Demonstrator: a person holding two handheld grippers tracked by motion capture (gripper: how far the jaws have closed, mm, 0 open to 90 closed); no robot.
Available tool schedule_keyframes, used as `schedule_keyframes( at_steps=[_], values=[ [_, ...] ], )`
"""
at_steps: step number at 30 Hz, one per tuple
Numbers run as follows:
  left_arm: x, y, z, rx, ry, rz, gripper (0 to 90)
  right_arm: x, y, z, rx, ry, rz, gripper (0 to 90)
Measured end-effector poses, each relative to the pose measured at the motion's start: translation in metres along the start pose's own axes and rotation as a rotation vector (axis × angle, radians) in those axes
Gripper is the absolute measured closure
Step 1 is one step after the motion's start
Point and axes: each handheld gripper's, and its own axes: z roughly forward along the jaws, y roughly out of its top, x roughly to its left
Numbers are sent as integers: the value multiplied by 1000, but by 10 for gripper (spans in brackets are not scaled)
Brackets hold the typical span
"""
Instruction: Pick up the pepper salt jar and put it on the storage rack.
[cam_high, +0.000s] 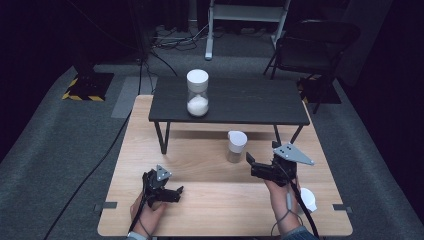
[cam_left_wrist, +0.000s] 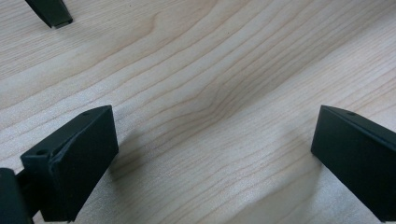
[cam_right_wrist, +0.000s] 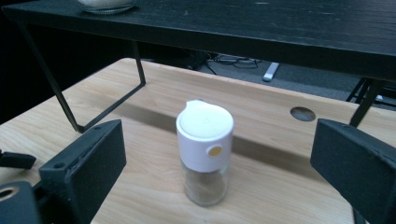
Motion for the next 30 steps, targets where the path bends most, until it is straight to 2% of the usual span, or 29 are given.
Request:
schedule_keyframes(
  at_steps=[12, 16, 23, 26, 30],
  values=[
    [0, 0, 0, 2, 0, 2, 7, 15, -8, 24, -13, -9, 1, 33],
    [0, 0, 0, 1, -2, 4, 7, 20, -12, 33, -16, -21, -13, 33],
    [0, 0, 0, 2, -2, 4, 7, 23, -23, 52, -30, -17, 0, 33],
    [0, 0, 0, 2, -2, 5, 7, 25, -26, 60, -19, -29, -24, 32],
    [0, 0, 0, 1, -2, 4, 7, 24, -30, 71, -1, -29, -22, 32]
  ],
)
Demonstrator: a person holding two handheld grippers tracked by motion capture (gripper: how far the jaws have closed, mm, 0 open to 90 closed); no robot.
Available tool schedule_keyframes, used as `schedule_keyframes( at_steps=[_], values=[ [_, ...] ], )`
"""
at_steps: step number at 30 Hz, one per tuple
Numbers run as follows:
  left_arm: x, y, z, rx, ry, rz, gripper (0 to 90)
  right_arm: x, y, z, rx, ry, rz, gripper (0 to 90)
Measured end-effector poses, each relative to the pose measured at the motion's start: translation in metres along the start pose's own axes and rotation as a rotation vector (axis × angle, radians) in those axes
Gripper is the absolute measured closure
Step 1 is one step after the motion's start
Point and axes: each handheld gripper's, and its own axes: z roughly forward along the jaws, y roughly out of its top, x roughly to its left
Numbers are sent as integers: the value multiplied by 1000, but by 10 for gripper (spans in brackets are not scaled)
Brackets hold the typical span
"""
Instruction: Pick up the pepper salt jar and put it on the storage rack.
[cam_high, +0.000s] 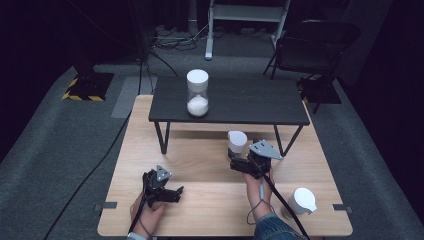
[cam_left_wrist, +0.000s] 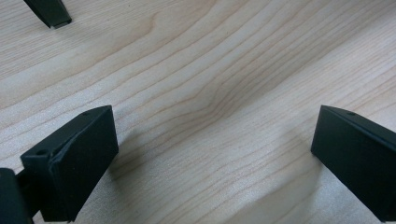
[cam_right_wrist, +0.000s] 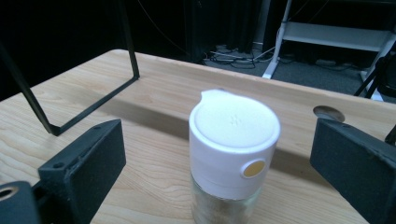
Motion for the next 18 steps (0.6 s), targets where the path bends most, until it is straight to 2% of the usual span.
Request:
schedule_keyframes(
  at_steps=[10, 18],
  values=[
    [0, 0, 0, 0, 0, 1, 7, -5, -14, 24, 5, 22, 9, 38],
    [0, 0, 0, 0, 0, -1, 7, -16, -26, 41, 33, 28, 58, 53]
  ],
)
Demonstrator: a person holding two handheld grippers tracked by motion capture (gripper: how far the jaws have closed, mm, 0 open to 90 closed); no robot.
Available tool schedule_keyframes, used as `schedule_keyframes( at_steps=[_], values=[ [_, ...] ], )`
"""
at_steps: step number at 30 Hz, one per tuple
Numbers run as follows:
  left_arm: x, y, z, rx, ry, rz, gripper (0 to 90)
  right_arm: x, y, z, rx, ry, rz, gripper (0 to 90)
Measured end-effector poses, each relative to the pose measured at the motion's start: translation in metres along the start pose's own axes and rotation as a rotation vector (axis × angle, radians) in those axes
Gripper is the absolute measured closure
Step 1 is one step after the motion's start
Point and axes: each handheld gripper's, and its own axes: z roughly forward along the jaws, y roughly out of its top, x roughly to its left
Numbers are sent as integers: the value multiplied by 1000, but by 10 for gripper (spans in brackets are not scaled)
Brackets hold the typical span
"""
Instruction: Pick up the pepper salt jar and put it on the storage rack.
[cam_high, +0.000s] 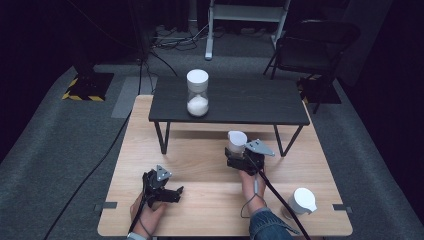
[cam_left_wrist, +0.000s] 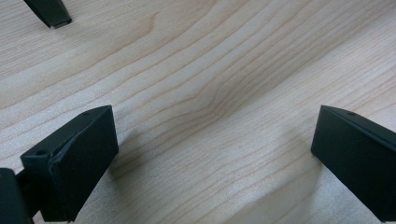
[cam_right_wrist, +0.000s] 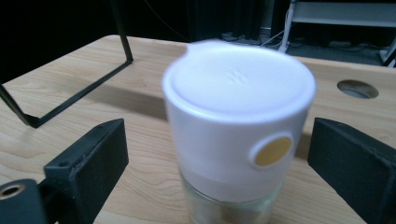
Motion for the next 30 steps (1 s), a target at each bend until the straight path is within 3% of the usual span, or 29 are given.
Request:
schedule_keyframes(
  at_steps=[8, 16, 20, 30],
  values=[
    [0, 0, 0, 0, 0, 2, 7, 1, -7, 11, 33, -15, -50, 125],
    [0, 0, 0, 0, 0, 0, 6, 0, -10, 22, 64, -11, -30, 224],
    [0, 0, 0, 0, 1, 0, 7, 1, -10, 25, 73, -27, -44, 295],
    [-1, 0, 1, 0, 4, -5, 6, 0, -9, 23, 79, -22, -50, 301]
  ],
)
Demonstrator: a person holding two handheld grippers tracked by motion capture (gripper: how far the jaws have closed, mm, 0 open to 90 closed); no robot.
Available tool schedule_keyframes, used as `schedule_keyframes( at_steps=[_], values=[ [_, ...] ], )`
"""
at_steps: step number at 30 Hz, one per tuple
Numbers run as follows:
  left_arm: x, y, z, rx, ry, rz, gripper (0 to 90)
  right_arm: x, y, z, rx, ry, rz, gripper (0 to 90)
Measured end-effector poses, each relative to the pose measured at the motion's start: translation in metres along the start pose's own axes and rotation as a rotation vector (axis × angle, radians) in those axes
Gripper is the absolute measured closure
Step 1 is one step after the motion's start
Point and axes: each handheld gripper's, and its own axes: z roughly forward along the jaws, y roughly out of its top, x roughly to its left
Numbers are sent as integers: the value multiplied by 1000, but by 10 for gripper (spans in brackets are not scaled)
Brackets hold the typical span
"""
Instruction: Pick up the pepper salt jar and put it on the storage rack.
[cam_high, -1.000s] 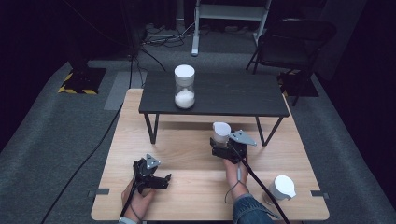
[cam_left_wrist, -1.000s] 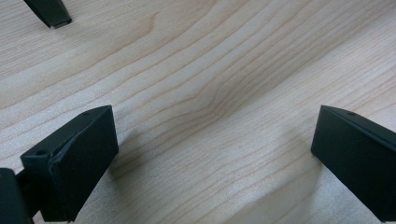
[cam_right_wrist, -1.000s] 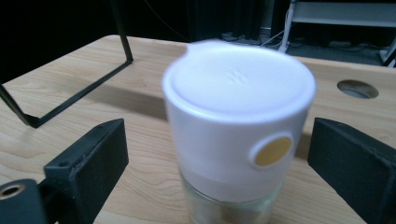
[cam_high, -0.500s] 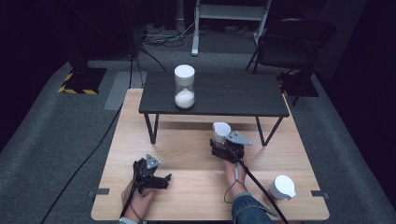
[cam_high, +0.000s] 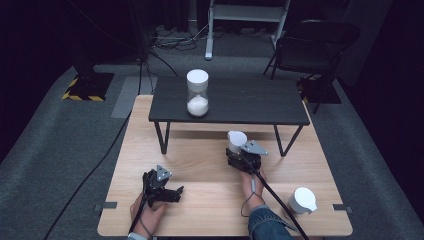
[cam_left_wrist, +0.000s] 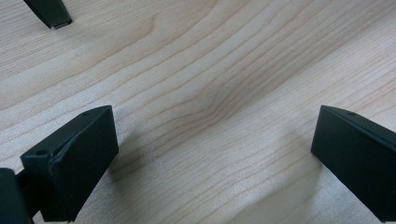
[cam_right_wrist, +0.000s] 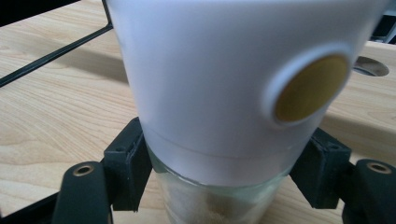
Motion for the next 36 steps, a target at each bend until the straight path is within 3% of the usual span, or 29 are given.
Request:
schedule_keyframes(
  at_steps=[9, 36],
  values=[
    [0, 0, 0, 0, 0, 0, 7, 0, 3, -14, 13, 16, 7, 301],
    [0, 1, 0, 1, 2, 1, 7, 8, 39, -83, -77, 27, -57, 301]
  ],
)
